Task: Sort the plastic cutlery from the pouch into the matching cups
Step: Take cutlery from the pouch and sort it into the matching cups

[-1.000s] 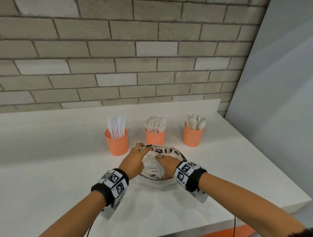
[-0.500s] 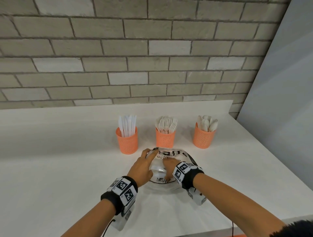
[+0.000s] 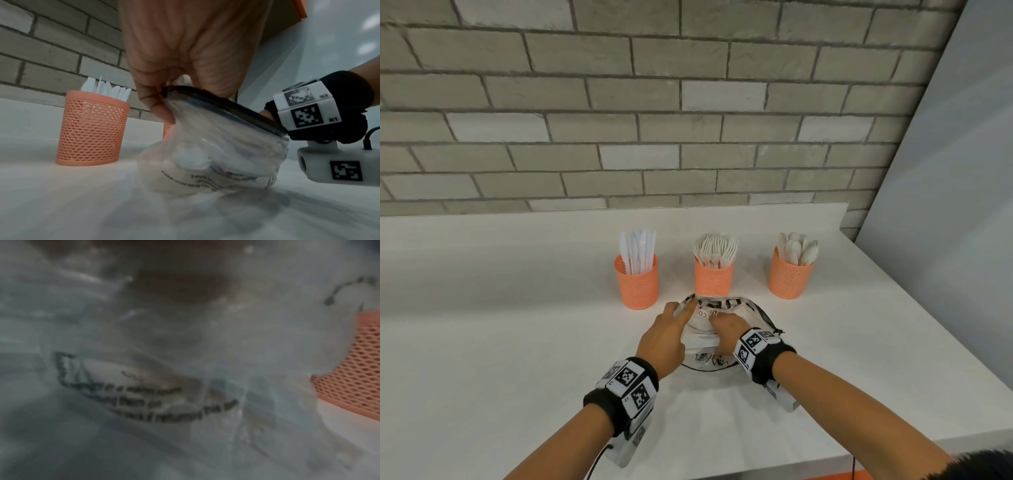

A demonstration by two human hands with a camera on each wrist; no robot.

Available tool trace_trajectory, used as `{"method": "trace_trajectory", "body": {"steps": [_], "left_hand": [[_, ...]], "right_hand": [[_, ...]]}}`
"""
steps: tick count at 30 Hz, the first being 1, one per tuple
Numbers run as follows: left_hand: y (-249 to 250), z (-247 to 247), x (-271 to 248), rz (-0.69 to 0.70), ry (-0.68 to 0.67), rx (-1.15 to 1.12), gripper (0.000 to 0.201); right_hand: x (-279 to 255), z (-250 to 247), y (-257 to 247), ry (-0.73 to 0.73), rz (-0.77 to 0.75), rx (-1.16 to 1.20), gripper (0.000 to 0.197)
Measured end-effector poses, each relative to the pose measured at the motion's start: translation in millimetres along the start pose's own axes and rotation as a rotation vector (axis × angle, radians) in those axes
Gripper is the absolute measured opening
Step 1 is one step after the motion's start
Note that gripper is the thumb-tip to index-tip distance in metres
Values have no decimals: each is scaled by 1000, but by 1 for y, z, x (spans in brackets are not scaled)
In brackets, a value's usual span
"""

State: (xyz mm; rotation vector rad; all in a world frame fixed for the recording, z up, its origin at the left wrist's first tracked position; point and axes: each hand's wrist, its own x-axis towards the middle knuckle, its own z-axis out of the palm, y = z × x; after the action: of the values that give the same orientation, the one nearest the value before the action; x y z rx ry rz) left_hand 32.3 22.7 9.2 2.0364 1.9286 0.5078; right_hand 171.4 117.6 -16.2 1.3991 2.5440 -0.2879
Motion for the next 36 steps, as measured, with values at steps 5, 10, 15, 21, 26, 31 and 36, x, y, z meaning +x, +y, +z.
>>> {"method": "trace_trajectory", "body": {"steps": [5,10,15,21,26,31,36], "left_hand": [[-1,-1,0,-34,28,21,84],[3,5,-1,-36,21,-3,82],[-2,2,2,-108,22,-57,82],[-7,0,4,-162,29,-43,79],[-9,1,8,-171,88,-127,75],[-6,11,9,-137,181,-131,69],[-4,17,9,-95,161,-39,69]], "right_hand": [[-7,4,3,52,-12,48,45],[-14,16,3,1,-3,102,49],[-17,6,-1,-9,21,299,40],[-25,-2,5,14,-35,548,43],[-34,-8,-1,100,-149,668,34],[-41,-20,-6,202,-223,773,24],[-55,-53,-3,260,-285,1007,16]]}}
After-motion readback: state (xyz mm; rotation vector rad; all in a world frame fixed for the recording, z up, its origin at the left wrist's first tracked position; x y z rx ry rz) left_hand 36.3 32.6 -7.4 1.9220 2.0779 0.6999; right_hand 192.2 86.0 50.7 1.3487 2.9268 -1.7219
